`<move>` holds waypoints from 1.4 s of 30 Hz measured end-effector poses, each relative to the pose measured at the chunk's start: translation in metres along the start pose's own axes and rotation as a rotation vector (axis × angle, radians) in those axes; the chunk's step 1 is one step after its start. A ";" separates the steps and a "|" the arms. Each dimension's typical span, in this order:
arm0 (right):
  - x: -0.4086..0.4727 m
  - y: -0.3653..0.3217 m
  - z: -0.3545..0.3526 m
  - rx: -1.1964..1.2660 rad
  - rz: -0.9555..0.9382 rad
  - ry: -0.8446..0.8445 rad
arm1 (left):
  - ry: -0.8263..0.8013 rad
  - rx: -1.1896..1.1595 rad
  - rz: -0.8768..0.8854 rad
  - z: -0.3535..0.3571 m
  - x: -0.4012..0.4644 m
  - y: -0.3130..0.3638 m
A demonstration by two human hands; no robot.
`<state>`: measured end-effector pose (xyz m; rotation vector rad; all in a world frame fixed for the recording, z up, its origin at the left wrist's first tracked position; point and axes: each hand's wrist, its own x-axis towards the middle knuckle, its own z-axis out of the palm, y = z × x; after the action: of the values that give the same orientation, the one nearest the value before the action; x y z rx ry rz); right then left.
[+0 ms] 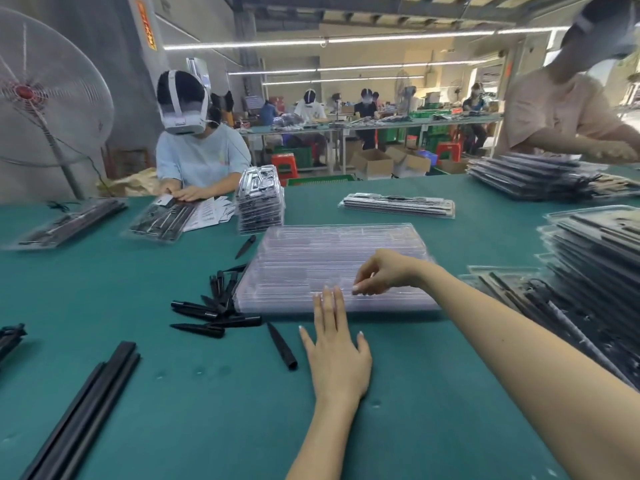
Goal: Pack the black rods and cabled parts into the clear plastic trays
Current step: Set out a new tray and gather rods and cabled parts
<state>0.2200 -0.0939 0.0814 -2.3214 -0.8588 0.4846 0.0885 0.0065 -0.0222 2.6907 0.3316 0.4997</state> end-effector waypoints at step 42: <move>-0.201 -0.033 0.092 -0.838 -0.600 0.931 | 0.052 0.473 -0.270 -0.170 -0.078 -0.189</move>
<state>0.0118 -0.1724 0.0594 -2.3255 -1.2869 -1.3267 -0.0776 0.2085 0.0241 3.0104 0.9156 0.4538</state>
